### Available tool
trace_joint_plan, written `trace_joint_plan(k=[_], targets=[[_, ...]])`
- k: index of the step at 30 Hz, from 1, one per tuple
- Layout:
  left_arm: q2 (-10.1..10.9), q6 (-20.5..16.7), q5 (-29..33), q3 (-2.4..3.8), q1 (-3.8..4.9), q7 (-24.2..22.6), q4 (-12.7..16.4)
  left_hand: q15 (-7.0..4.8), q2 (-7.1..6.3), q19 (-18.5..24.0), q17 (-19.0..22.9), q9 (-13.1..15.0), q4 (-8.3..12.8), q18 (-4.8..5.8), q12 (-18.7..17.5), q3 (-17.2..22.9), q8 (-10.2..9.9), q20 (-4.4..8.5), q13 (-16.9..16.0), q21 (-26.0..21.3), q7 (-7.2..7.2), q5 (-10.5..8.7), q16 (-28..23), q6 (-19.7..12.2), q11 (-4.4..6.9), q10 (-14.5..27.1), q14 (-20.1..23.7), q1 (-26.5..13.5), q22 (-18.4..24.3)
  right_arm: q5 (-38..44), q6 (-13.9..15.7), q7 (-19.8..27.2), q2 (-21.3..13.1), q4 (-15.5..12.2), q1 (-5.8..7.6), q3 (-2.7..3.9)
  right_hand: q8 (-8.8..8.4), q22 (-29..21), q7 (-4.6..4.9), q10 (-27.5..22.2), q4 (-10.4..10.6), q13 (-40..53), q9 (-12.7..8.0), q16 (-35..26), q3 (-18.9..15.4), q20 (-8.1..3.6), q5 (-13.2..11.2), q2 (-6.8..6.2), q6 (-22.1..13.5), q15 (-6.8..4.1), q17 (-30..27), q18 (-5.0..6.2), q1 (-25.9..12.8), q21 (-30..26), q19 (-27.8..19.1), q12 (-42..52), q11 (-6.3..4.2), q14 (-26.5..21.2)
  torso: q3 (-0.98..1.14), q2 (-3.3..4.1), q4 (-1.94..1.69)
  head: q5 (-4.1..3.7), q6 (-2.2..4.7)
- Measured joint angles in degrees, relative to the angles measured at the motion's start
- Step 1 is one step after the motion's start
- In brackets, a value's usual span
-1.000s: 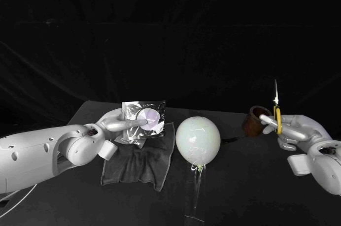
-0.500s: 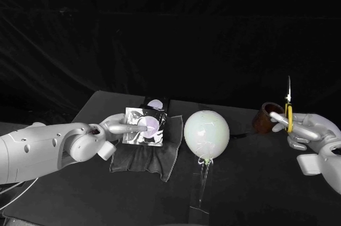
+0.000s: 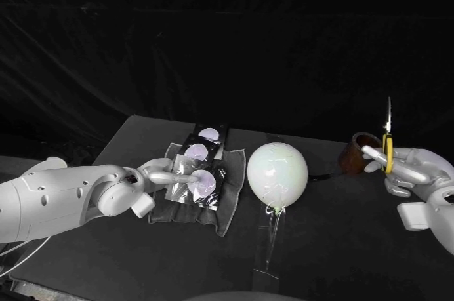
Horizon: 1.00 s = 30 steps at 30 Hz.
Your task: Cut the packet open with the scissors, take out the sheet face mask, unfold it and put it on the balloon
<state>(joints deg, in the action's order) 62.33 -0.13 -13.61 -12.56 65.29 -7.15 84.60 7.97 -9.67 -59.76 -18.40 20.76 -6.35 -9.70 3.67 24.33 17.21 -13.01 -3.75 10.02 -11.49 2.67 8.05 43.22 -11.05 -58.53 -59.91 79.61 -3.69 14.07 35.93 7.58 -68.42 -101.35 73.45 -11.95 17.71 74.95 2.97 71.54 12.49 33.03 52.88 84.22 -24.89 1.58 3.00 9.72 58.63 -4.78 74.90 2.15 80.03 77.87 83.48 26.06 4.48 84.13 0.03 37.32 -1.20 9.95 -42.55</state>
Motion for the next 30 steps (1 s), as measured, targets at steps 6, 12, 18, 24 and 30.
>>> trace_joint_plan(k=[6,12,18,24,30], targets=[[-0.09,-1.86,-2.52,0.16,0.06,1.12,0.20,2.25,-0.93,5.57,0.37,1.19,-2.06,-1.00,0.83,-3.76,2.03,-1.33,-0.23,-2.17,0.89,0.00,-1.30,-4.93,-1.72,4.76,8.10,0.17,-0.37,-0.08,-0.09,0.13,0.01,-0.06,-0.03,0.00,0.00,-0.01,0.00,0.00,0.00,-0.01,0.00,-0.23,0.00,0.00,0.00,0.00,0.00,0.01,0.01,-0.01,0.00,0.00,0.00,0.00,0.00,0.01,-0.01,-0.02,-0.01,0.12,-0.23],[-0.04,-3.27,-3.92,0.23,0.08,0.89,0.52,2.95,-1.05,6.86,-0.83,2.86,-3.99,-0.94,2.71,-9.12,5.79,-0.07,-0.62,-2.16,1.43,0.00,-0.11,-8.75,-2.73,8.53,14.77,2.51,-0.37,-0.14,-0.17,0.27,-0.06,-0.15,-0.06,0.00,0.00,-0.03,0.01,0.00,0.00,-0.02,-0.01,-0.23,0.00,0.00,0.00,0.00,-0.01,0.02,0.02,-0.02,0.00,0.00,-0.01,0.00,0.00,0.02,-0.03,-0.06,-0.01,0.14,-0.46],[0.57,-4.81,-5.41,0.33,0.07,-1.22,0.66,4.21,0.20,13.49,-3.17,3.56,-6.79,-0.80,5.70,-19.07,9.46,1.57,-0.99,-2.16,1.74,0.00,4.49,-10.26,-2.57,11.56,21.31,7.86,-0.37,-0.22,-0.24,0.35,-0.11,-0.12,-0.12,0.00,-0.22,-0.05,0.04,0.00,0.00,-0.03,-0.02,-0.23,0.00,-0.01,0.00,0.17,-0.03,0.20,0.05,-0.03,0.17,0.00,-0.01,0.00,0.00,0.01,-0.03,-0.06,-0.04,0.16,-0.55],[1.66,-7.01,-7.64,0.70,0.24,-3.78,0.80,4.35,-1.46,17.40,-5.00,2.76,-10.48,3.57,7.85,-27.72,10.50,1.13,-1.05,-4.28,1.89,0.00,9.40,-11.23,-2.91,14.07,22.68,11.30,-0.35,-0.31,-0.30,0.42,-0.11,-0.10,-0.24,0.00,-0.22,-0.03,0.10,0.00,0.00,-0.04,-0.04,-0.23,0.00,-0.01,0.00,0.21,-0.10,0.22,0.05,-0.03,0.21,-0.21,-0.02,0.00,0.00,0.02,-0.04,-0.10,-0.04,0.25,-0.57],[2.84,-9.00,-9.84,0.91,1.36,-5.13,1.29,4.44,-1.83,19.05,-5.78,2.43,-10.64,6.65,8.96,-28.91,11.17,-3.70,-1.13,-5.62,1.88,0.00,11.01,-11.22,-2.98,14.62,24.20,11.66,-0.03,-0.37,-0.36,0.46,-0.10,-0.10,-0.35,0.00,-0.50,-0.01,0.10,0.00,0.00,-0.05,-0.05,-0.23,0.00,-0.01,0.00,0.21,-0.10,0.30,0.04,-0.04,0.21,-0.21,-0.02,0.00,0.00,0.09,0.00,-0.18,-0.01,0.40,-0.52]])
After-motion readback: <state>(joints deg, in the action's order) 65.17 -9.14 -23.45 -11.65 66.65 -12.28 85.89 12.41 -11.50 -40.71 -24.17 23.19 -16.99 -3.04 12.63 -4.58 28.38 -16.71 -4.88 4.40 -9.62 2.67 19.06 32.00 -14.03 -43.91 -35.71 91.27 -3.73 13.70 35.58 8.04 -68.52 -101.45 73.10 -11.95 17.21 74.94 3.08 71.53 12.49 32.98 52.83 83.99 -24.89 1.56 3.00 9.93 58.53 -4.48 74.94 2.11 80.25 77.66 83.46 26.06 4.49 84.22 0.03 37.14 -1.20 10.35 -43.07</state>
